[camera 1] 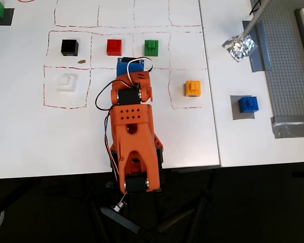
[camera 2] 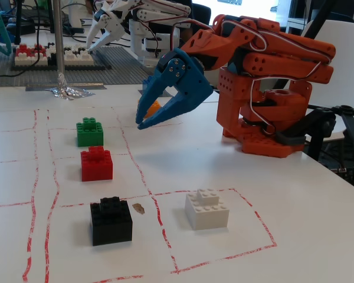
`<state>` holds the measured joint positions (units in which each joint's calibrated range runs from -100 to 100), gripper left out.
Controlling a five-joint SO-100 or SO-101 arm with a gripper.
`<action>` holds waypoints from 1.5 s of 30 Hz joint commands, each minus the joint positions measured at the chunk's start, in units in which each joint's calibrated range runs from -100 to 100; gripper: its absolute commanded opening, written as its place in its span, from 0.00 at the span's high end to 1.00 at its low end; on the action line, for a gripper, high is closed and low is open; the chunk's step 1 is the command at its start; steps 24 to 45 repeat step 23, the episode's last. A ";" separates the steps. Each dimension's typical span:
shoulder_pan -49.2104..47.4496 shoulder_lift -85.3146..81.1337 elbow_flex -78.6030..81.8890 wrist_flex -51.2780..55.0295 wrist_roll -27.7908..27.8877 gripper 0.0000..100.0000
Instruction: Grab the block and put it in the grey marker
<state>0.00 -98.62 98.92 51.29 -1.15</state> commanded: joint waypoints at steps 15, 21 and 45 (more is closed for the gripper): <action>0.31 -0.94 0.81 -0.02 0.98 1.00; 0.31 -0.94 0.81 0.06 1.03 1.00; 0.31 -0.94 0.81 0.06 1.03 1.00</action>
